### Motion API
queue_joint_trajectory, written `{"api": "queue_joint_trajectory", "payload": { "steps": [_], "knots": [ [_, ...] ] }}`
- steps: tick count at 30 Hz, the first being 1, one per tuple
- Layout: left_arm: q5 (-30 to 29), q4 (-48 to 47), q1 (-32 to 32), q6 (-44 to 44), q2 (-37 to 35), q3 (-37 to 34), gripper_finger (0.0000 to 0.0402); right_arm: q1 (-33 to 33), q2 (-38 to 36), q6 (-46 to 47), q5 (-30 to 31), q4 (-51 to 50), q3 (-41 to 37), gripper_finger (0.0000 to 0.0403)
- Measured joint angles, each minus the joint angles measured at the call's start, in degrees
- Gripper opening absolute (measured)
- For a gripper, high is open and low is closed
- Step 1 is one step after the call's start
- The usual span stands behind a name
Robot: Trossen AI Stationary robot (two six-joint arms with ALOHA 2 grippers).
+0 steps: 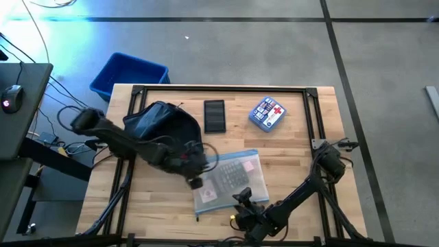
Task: Unpack backpack
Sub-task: Put the transparent zip bag into the black backpack
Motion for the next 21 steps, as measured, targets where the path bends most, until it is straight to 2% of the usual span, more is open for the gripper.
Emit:
{"api": "queue_joint_trajectory", "payload": {
  "steps": [6, 12, 15, 21],
  "knots": [
    [10.84, 5.17, 8.39, 0.79, 13.46, -0.09, 0.0002, -1.21, 0.76, 0.91, 2.06, 0.02, 0.17, 0.0259],
    [20.45, 18.03, 8.22, 3.25, 19.40, 0.09, 0.0000, -3.84, 0.83, -1.50, 1.97, -0.48, 0.15, 0.0259],
    [21.23, 20.61, 7.28, 3.19, 19.84, -0.06, 0.0000, -5.06, 0.83, -2.10, 1.61, -0.46, 0.15, 0.0259],
    [21.30, 21.19, 6.88, 1.76, 19.82, -0.13, 0.0000, -6.27, 0.87, 2.74, 1.53, -0.55, 0.13, 0.0250]
  ]
}}
